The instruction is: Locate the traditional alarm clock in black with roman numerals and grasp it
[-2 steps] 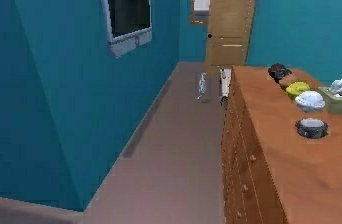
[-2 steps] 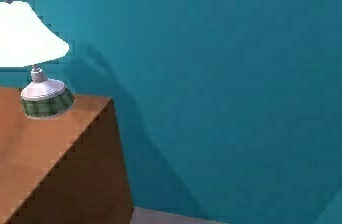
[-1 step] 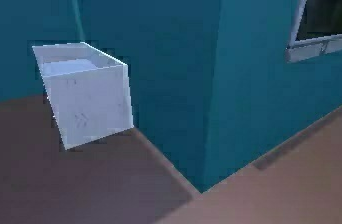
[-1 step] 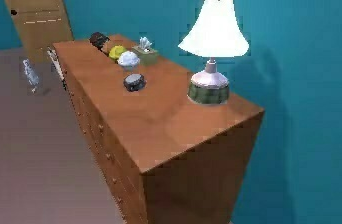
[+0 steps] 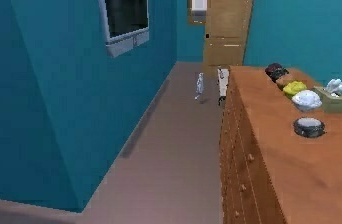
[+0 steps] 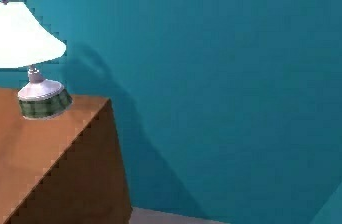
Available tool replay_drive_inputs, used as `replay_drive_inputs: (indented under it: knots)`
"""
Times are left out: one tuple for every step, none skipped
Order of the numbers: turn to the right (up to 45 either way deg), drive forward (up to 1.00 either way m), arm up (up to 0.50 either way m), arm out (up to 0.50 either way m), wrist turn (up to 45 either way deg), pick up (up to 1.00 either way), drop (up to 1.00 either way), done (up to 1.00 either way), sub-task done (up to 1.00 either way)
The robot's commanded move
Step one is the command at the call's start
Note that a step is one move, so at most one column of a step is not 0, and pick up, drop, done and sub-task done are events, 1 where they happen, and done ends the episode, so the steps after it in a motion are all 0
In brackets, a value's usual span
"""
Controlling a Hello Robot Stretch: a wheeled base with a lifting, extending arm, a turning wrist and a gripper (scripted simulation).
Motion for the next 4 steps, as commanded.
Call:
replay_drive_inputs:
  knots:
    - [0.0,0.75,0.00,0.00,0.0,0.00,0.00,0.00,0.00]
    - [0.0,0.00,0.50,0.00,0.0,0.00,0.00,0.00,0.00]
    - [0.0,0.00,0.38,0.00,0.0,0.00,0.00,0.00,0.00]
    - [0.0,0.00,0.00,0.18,0.0,0.00,0.00,0.00,0.00]
